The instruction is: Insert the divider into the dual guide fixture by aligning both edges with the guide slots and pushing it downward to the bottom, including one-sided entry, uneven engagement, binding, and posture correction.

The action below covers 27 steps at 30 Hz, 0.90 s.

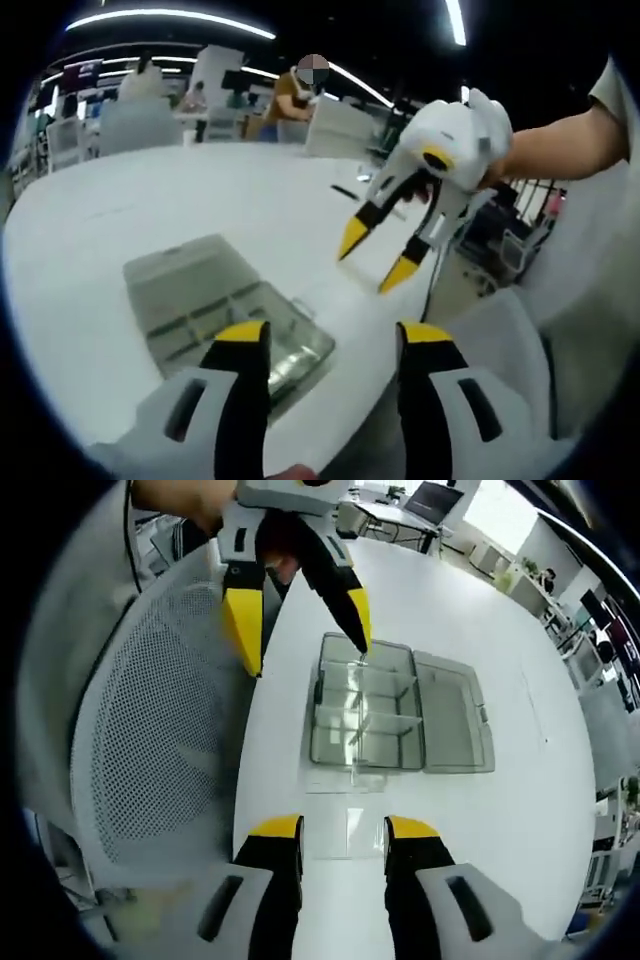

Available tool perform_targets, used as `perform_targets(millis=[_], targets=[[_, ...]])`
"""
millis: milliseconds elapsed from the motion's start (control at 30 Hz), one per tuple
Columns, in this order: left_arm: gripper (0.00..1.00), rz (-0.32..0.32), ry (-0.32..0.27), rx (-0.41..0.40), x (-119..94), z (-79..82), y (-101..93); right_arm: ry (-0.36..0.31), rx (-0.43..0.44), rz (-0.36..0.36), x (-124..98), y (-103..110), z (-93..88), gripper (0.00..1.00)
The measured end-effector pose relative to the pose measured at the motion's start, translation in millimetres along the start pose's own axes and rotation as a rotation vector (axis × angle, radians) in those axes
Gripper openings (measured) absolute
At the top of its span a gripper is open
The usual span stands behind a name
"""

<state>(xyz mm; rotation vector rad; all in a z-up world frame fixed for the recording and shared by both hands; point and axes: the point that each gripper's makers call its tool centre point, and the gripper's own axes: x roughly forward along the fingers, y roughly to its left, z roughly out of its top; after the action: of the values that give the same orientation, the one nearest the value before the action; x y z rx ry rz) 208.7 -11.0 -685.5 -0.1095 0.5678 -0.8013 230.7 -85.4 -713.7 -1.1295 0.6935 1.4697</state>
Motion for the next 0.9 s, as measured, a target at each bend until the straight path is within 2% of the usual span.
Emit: perform_targets(millis=[467, 600, 900], targets=[[0.31, -0.032, -0.015, -0.137, -1, 8.3, -2.8, -0.061, -0.058, -0.021, -1, 5, 46.8, 0.27], [0.26, -0.037, -0.007, -0.208, -2, 7.4, -1.9, -0.069, -0.071, -0.021, 0, 7, 54.8, 0.27], [0.17, -0.057, -0.005, -0.294, -5, 5.2, -4.1, -0.090, -0.103, -0.034, -2, 8, 70.9, 0.27]])
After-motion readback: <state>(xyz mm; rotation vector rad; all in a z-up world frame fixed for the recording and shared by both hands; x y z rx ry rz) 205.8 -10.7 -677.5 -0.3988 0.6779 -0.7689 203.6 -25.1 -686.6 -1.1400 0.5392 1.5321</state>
